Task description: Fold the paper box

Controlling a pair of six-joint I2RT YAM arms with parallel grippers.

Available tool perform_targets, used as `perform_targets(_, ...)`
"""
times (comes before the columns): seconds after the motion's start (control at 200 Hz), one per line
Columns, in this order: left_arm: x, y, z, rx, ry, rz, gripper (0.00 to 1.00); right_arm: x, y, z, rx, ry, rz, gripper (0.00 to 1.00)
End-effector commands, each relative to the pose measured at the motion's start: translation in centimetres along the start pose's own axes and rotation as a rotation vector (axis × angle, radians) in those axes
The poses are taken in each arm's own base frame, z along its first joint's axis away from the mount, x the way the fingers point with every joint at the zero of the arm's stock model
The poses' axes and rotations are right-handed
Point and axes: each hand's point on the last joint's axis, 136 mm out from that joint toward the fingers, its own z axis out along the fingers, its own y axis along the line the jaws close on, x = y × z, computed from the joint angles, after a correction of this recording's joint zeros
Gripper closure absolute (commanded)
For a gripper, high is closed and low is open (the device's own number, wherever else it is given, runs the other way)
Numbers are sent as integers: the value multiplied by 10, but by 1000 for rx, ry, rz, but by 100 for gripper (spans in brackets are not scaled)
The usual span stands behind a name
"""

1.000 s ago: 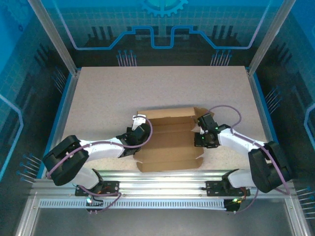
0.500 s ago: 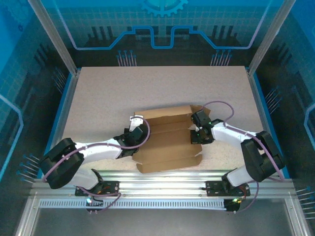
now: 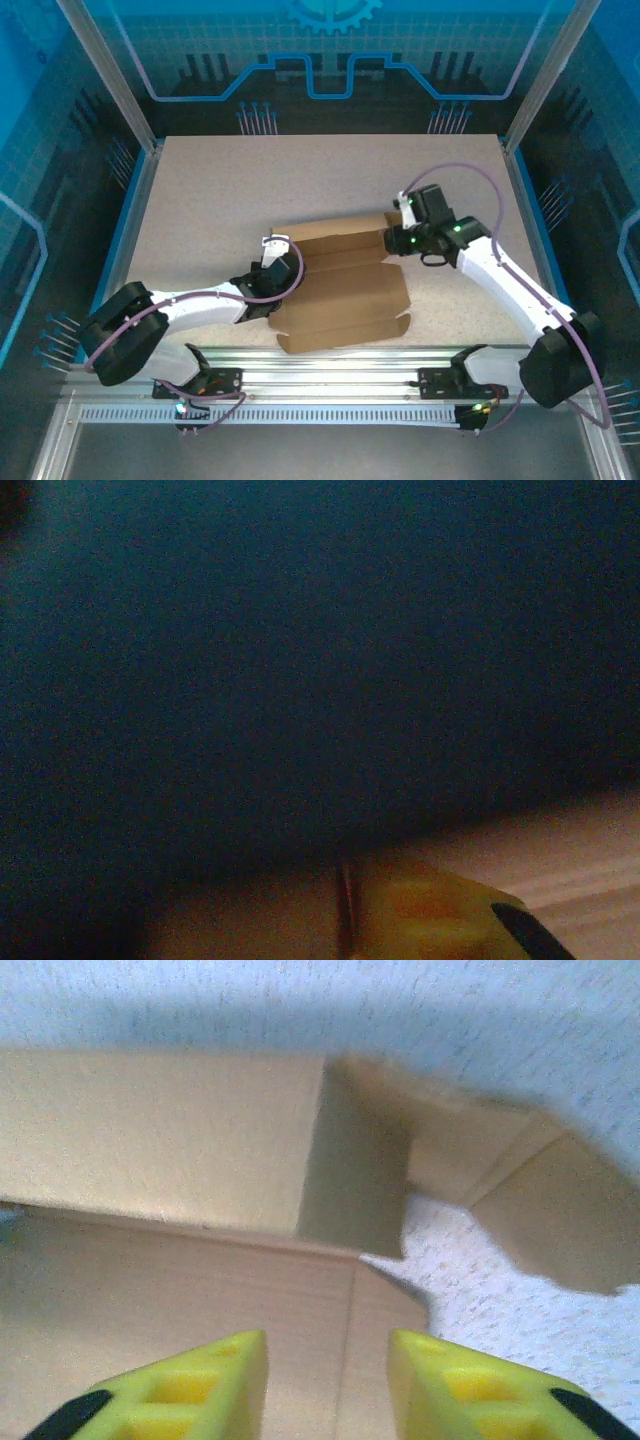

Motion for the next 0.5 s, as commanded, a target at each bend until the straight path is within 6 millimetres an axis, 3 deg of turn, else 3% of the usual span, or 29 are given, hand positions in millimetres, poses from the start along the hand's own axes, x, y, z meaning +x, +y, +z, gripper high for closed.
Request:
perform_targets(0.0,3,1,0,-14,8,21,80,-6,-16,-23,31,69,-50,48)
perform_targets(0.07,2,-2,0,-4,12,29,80,-15,-25,-26,48,124,-71,42)
perform_targets(0.225,-3,-5,1,0,22,44,80,-21,-50,-19,138,213,-129,41)
perform_targets(0.495,-10,-8,4,20,45,48,80,-11,-61,7,79,292,-82,44)
